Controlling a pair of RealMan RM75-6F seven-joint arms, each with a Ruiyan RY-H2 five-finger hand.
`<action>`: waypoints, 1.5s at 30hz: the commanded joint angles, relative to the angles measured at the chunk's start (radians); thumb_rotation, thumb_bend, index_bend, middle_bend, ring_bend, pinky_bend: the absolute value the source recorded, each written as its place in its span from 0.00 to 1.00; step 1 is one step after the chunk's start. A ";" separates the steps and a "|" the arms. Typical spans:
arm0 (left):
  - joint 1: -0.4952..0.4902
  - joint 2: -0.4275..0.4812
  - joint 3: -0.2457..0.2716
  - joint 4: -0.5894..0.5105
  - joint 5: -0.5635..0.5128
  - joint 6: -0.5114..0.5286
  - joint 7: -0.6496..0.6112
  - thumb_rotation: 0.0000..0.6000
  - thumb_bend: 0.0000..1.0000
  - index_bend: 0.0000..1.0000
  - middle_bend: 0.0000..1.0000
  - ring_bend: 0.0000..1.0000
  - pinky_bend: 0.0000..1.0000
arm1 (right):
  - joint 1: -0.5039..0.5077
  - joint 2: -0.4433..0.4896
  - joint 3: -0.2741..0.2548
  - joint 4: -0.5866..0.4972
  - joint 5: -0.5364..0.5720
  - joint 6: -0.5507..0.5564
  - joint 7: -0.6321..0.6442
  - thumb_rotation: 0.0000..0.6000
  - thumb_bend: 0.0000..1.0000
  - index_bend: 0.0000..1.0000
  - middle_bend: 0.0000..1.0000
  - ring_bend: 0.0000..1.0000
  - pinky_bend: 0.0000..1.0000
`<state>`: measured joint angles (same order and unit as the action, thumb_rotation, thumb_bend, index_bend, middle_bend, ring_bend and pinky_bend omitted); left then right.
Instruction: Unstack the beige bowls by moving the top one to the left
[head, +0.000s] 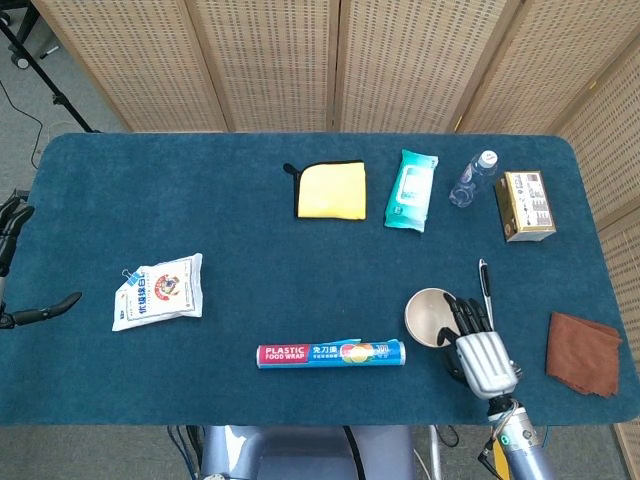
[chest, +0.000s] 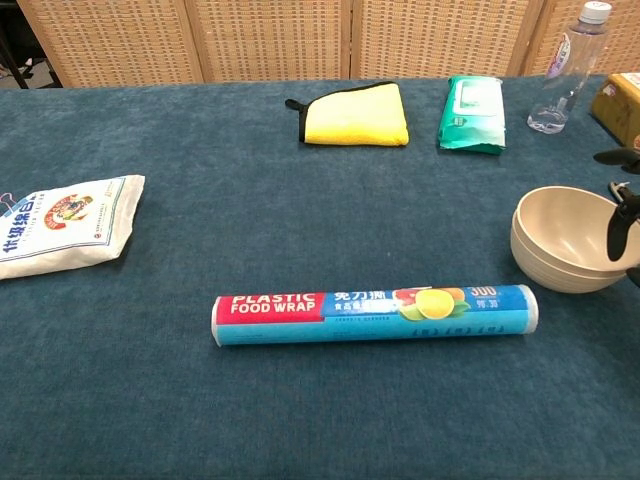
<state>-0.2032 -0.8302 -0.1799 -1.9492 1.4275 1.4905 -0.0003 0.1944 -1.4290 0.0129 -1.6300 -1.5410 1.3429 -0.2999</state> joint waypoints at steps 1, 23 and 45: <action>0.001 0.000 0.001 0.001 -0.001 0.000 -0.001 0.54 0.10 0.00 0.00 0.00 0.00 | 0.001 -0.005 -0.001 0.004 0.002 -0.003 0.002 1.00 0.47 0.47 0.00 0.00 0.00; 0.007 0.003 0.003 0.006 -0.001 0.003 -0.005 0.54 0.10 0.00 0.00 0.00 0.00 | 0.017 -0.033 0.005 0.031 0.020 -0.020 -0.001 1.00 0.47 0.44 0.00 0.00 0.00; 0.011 0.002 0.007 0.005 0.002 0.004 -0.002 0.54 0.10 0.00 0.00 0.00 0.00 | 0.025 -0.047 0.008 0.055 0.039 -0.028 0.009 1.00 0.47 0.44 0.00 0.00 0.00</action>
<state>-0.1920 -0.8280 -0.1730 -1.9438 1.4291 1.4948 -0.0021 0.2191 -1.4755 0.0209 -1.5749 -1.5024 1.3148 -0.2911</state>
